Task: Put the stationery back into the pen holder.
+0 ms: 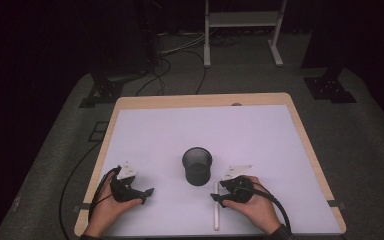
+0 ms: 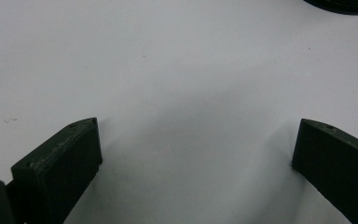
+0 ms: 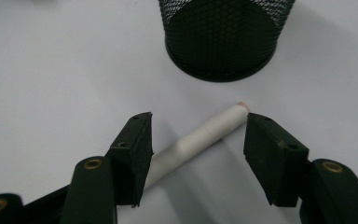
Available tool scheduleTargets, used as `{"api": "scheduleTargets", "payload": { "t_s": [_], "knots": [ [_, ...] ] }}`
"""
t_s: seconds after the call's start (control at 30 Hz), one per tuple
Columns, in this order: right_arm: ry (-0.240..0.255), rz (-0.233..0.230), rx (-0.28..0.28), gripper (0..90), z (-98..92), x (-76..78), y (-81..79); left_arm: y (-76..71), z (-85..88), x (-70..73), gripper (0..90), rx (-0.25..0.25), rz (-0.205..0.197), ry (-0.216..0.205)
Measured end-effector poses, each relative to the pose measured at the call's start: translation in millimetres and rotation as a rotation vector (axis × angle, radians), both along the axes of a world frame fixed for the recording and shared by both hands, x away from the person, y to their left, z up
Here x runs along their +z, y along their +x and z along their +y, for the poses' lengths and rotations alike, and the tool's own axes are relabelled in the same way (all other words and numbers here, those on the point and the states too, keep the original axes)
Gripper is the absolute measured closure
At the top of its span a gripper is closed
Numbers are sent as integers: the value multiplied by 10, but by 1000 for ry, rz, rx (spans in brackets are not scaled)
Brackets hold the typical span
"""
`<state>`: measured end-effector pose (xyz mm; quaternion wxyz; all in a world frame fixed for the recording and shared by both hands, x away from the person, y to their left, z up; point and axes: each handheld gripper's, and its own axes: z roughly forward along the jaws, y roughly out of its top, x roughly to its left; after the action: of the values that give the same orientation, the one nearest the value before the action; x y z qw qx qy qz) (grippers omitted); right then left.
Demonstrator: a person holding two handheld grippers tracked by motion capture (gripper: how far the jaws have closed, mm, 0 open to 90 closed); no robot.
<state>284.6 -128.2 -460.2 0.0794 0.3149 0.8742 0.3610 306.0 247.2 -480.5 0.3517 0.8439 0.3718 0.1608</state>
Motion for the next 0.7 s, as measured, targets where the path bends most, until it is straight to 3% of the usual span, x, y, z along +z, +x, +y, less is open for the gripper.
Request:
{"api": "scheduleTargets", "payload": {
  "t_s": [0.27, 0.7],
  "knots": [
    [-31, 12, 16, 465, 60, -58, -18, 1, 1, 0, 3, -1, -1, 1],
    [-87, -10, 1, 662, -1, -37, -4, 2, 2, 0, 3, -1, 0, 1]
  ]
}}
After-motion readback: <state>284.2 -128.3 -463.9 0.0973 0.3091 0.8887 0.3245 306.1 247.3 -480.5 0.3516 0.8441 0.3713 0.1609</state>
